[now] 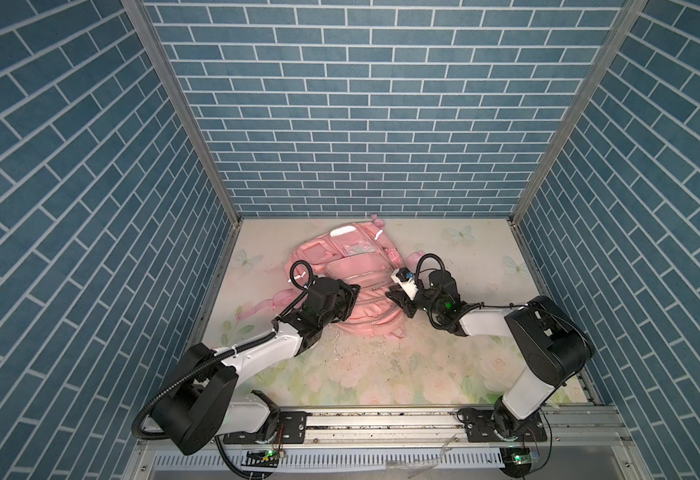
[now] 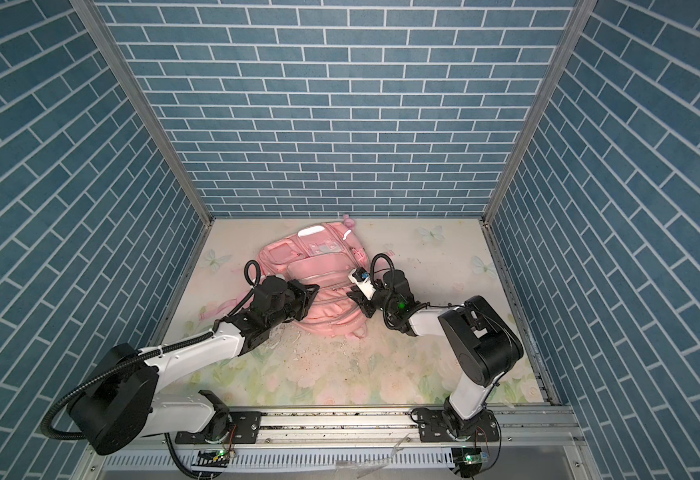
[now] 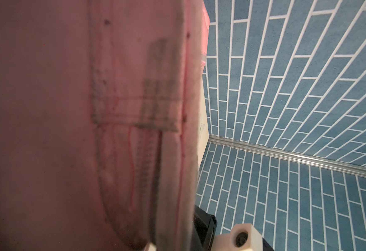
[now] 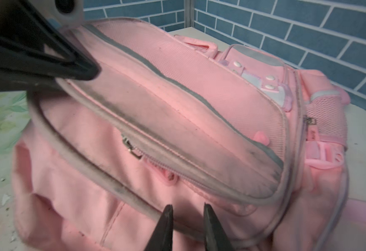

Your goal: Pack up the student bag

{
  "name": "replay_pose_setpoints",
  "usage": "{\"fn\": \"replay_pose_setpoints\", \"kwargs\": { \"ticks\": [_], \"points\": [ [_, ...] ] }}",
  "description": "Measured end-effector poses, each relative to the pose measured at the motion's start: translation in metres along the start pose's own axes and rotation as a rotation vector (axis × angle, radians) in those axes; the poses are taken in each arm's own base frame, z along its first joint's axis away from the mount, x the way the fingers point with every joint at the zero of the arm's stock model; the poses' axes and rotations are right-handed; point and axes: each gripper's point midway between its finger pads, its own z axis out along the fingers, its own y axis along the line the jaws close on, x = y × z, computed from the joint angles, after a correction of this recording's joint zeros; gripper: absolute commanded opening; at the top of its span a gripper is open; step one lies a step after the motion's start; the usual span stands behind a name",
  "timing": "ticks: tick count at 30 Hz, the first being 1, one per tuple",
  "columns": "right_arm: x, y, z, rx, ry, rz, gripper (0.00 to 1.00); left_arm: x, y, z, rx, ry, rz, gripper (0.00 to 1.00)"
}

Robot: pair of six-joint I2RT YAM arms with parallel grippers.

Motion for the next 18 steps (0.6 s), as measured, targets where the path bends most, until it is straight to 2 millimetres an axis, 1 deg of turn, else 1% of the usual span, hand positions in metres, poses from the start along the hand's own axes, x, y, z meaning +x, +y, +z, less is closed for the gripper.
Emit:
{"fn": "replay_pose_setpoints", "kwargs": {
  "ticks": [2, 5, 9, 15, 18],
  "points": [
    [-0.007, -0.001, 0.002, 0.004, -0.018, -0.026, 0.31, 0.0, 0.0, 0.0, 0.0, -0.001, 0.0, 0.0],
    [-0.011, 0.007, 0.004, -0.013, -0.03, -0.065, 0.32, -0.001, -0.001, 0.0, 0.004, -0.001, -0.001, 0.0],
    [-0.013, 0.016, 0.007, -0.04, -0.039, -0.109, 0.32, 0.0, 0.0, 0.0, 0.003, 0.001, -0.001, 0.0],
    [-0.012, 0.019, 0.009, -0.054, -0.042, -0.135, 0.31, 0.0, 0.001, 0.0, 0.002, 0.002, -0.001, 0.0],
    [-0.014, 0.022, 0.015, -0.066, -0.04, -0.139, 0.31, 0.0, 0.001, 0.0, 0.002, 0.002, -0.002, 0.0]
  ]
}}
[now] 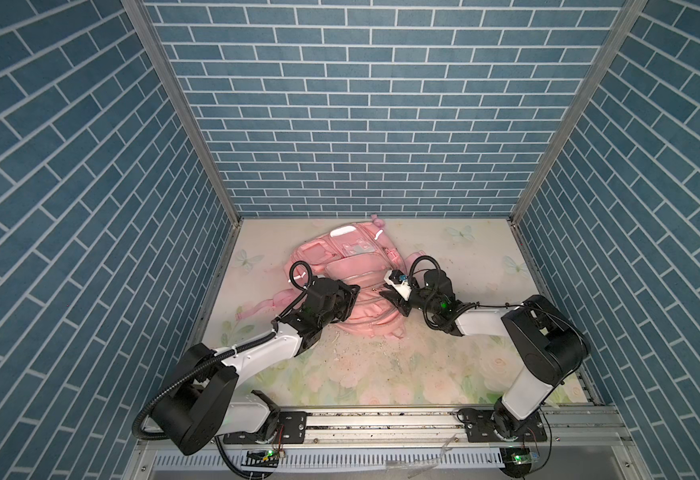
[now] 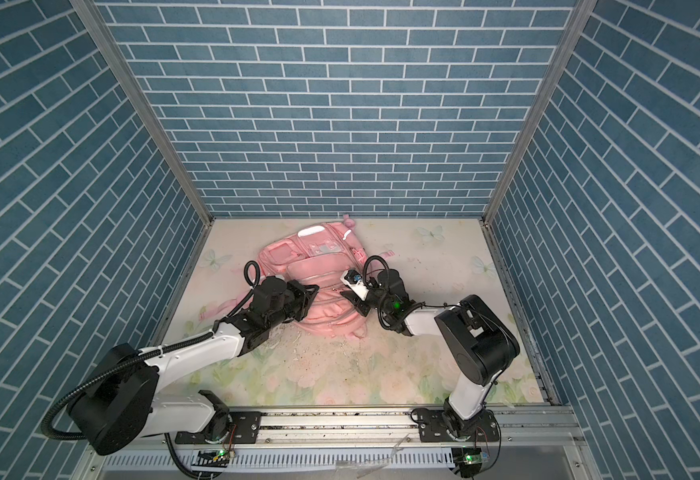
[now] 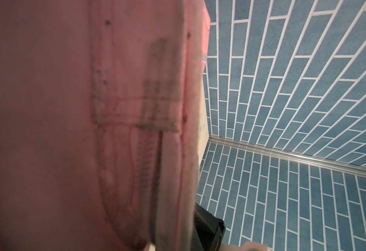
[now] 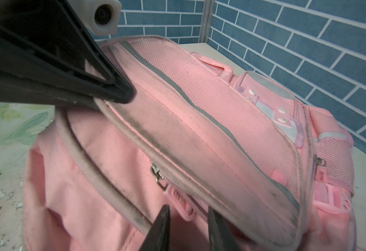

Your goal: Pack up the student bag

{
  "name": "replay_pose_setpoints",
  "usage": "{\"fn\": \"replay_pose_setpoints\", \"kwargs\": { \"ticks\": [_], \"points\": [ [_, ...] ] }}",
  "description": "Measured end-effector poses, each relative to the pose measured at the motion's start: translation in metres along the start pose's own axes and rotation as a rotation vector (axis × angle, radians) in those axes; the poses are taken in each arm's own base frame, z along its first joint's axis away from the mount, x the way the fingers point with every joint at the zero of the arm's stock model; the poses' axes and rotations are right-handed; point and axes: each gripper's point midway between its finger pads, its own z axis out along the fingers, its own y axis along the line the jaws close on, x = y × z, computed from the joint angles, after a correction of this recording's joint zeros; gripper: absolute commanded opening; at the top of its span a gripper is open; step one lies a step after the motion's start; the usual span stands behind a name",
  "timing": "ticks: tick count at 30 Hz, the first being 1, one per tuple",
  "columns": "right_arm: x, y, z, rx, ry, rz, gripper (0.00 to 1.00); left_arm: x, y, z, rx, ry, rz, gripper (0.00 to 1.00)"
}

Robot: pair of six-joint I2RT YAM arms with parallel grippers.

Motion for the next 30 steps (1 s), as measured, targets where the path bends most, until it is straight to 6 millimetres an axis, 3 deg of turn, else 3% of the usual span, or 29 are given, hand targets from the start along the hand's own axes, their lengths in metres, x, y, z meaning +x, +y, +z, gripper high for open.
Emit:
{"fn": "replay_pose_setpoints", "kwargs": {
  "ticks": [7, 16, 25, 30],
  "points": [
    [-0.003, 0.005, 0.006, 0.001, -0.005, -0.014, 0.28, 0.0, 0.0, 0.0, 0.0, -0.001, -0.004, 0.0],
    [-0.007, 0.013, 0.011, 0.052, -0.011, -0.098, 0.04, -0.002, 0.004, -0.001, 0.0, -0.003, -0.01, 0.0],
    [-0.008, 0.02, 0.006, 0.047, 0.012, -0.09, 0.0, -0.014, 0.009, -0.024, -0.007, 0.018, 0.007, 0.0],
    [0.009, 0.002, 0.003, 0.033, 0.098, -0.009, 0.0, -0.029, 0.014, -0.038, -0.032, 0.03, 0.039, 0.0]
  ]
}}
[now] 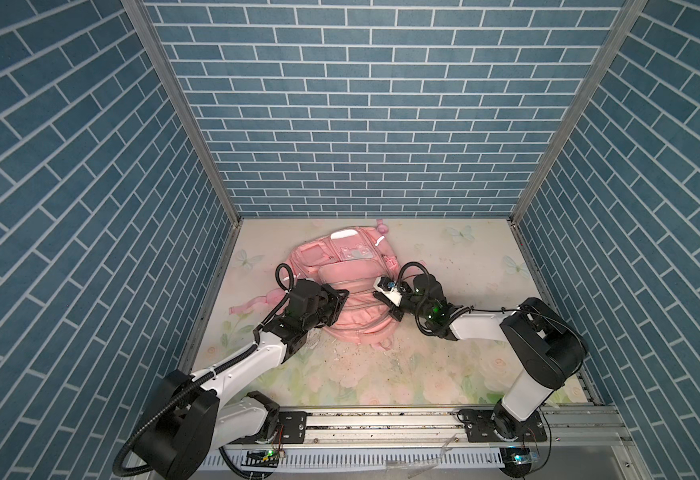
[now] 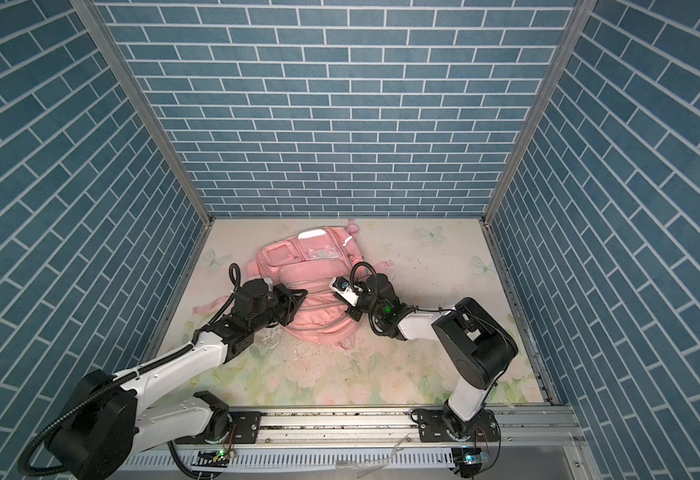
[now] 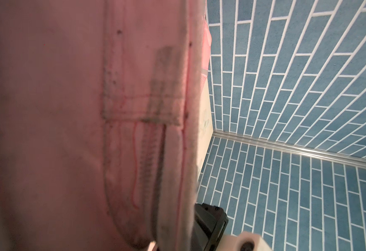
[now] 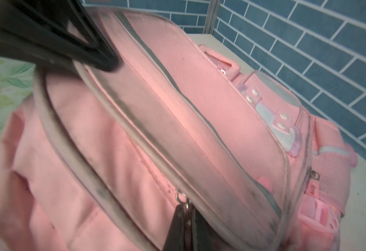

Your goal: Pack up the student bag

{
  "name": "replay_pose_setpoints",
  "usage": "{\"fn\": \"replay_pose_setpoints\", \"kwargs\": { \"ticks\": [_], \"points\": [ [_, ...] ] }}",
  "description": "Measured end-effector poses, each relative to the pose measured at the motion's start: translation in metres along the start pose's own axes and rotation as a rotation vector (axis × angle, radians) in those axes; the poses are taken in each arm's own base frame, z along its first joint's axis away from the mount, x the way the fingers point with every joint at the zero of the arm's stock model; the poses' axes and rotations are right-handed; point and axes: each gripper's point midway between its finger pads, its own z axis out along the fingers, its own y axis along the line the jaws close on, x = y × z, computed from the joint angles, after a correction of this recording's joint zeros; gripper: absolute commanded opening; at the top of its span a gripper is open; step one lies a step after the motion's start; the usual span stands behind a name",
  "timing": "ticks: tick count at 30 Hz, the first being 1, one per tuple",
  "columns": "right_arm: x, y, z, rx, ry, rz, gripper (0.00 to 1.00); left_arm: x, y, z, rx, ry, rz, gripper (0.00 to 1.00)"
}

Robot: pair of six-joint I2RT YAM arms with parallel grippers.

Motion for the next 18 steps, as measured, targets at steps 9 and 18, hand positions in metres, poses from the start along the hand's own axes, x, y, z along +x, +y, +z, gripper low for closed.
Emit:
{"fn": "replay_pose_setpoints", "kwargs": {
  "ticks": [9, 18],
  "points": [
    [0.024, -0.038, 0.001, -0.006, 0.129, 0.131, 0.0, -0.024, 0.013, -0.006, -0.052, 0.087, 0.085, 0.0],
    [0.018, -0.012, 0.007, -0.093, 0.165, 0.123, 0.0, -0.071, 0.005, 0.021, -0.127, 0.183, 0.213, 0.1]
  ]
}}
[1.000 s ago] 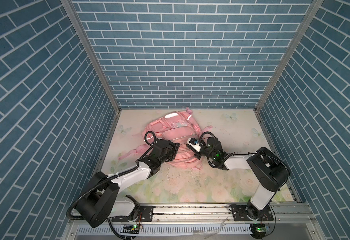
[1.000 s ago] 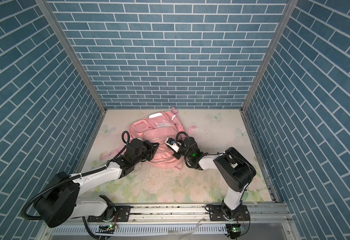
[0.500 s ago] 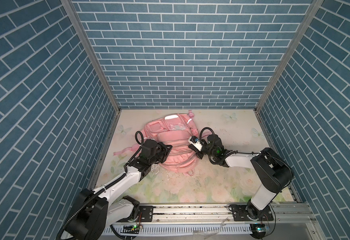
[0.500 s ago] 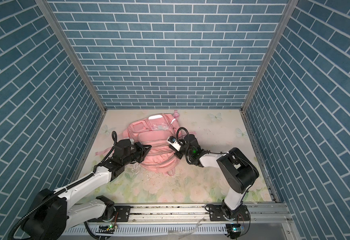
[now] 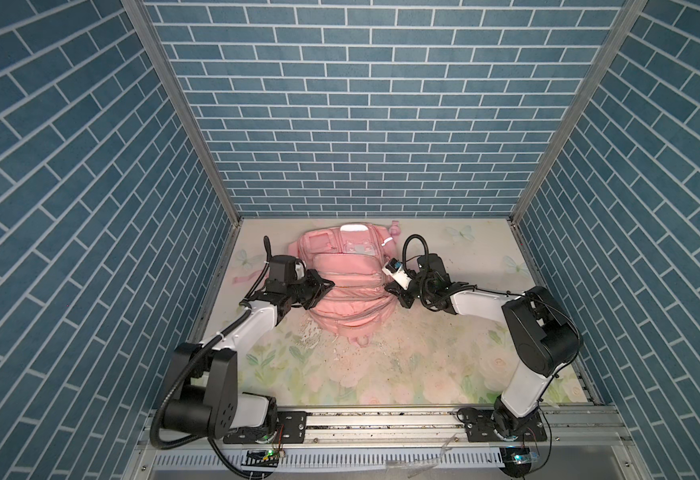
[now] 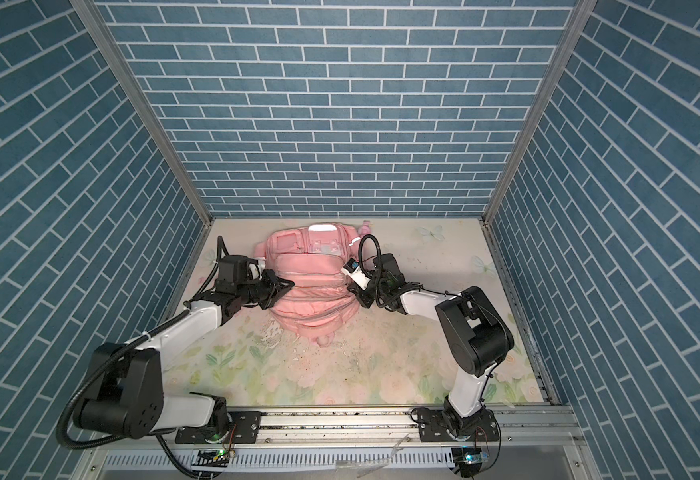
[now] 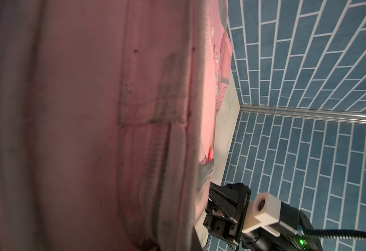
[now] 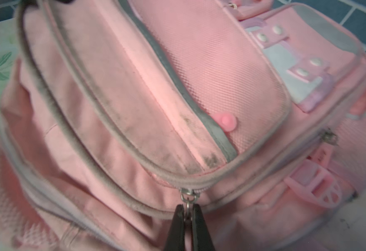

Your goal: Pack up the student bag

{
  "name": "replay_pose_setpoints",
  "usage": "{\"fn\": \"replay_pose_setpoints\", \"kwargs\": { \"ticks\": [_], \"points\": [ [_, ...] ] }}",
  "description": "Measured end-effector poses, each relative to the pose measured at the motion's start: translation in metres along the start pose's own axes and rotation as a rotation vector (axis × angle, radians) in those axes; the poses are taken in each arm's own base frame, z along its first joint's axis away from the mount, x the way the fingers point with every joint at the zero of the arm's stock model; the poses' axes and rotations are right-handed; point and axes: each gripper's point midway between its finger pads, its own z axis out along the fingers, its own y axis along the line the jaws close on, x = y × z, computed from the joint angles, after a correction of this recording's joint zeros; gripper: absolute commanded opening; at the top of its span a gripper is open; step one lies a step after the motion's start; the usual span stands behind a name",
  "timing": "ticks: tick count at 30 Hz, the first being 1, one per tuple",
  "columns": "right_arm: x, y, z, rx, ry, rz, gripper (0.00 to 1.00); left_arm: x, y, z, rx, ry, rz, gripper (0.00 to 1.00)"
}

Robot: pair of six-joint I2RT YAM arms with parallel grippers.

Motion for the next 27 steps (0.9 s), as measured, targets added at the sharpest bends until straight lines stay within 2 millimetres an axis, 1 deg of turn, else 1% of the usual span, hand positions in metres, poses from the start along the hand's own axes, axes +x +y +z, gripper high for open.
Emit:
{"fn": "replay_pose_setpoints", "kwargs": {
  "ticks": [1, 2, 3, 4, 6, 7, 9, 12, 14, 16, 17, 19, 22, 25, 27],
  "points": [
    [-0.003, 0.007, 0.003, -0.008, 0.002, -0.012, 0.0, -0.007, 0.002, 0.001, -0.011, 0.003, 0.007, 0.28],
    [-0.006, 0.014, 0.006, -0.016, 0.005, -0.022, 0.0, -0.016, 0.003, 0.001, -0.023, -0.004, 0.015, 0.39],
    [-0.01, 0.019, 0.008, -0.024, 0.004, -0.031, 0.0, -0.023, 0.003, 0.0, -0.031, -0.015, 0.018, 0.45],
    [-0.016, 0.025, 0.01, -0.033, 0.004, -0.041, 0.0, -0.031, 0.002, -0.002, -0.036, -0.036, 0.026, 0.5],
    [-0.024, 0.032, 0.016, -0.045, 0.004, -0.049, 0.0, -0.038, 0.0, -0.005, -0.038, -0.074, 0.032, 0.53],
    [-0.026, 0.036, 0.018, -0.053, 0.005, -0.045, 0.0, -0.038, -0.003, -0.007, -0.032, -0.093, 0.031, 0.54],
    [-0.025, 0.039, 0.022, -0.061, 0.011, -0.032, 0.0, -0.027, -0.007, -0.008, -0.02, -0.12, 0.029, 0.54],
    [-0.022, 0.039, 0.022, -0.062, 0.017, -0.011, 0.0, 0.015, -0.014, 0.0, 0.011, -0.111, 0.021, 0.55],
    [-0.021, 0.04, 0.022, -0.062, 0.018, -0.008, 0.0, 0.047, -0.017, 0.01, 0.034, -0.085, 0.001, 0.55],
    [-0.019, 0.04, 0.022, -0.063, 0.021, -0.001, 0.0, 0.064, -0.012, 0.02, 0.035, -0.078, -0.033, 0.55],
    [-0.018, 0.04, 0.023, -0.063, 0.021, -0.001, 0.0, 0.068, -0.008, 0.024, 0.028, -0.082, -0.051, 0.55],
    [-0.016, 0.041, 0.023, -0.063, 0.021, 0.0, 0.0, 0.07, -0.002, 0.032, 0.017, -0.103, -0.09, 0.54],
    [-0.013, 0.042, 0.023, -0.062, 0.019, -0.003, 0.0, 0.065, 0.001, 0.04, 0.012, -0.148, -0.126, 0.5],
    [-0.01, 0.043, 0.024, -0.056, 0.017, -0.003, 0.0, 0.057, 0.002, 0.045, 0.016, -0.197, -0.148, 0.38],
    [-0.008, 0.043, 0.024, -0.051, 0.015, -0.002, 0.0, 0.052, 0.002, 0.047, 0.018, -0.225, -0.16, 0.26]
  ]
}}
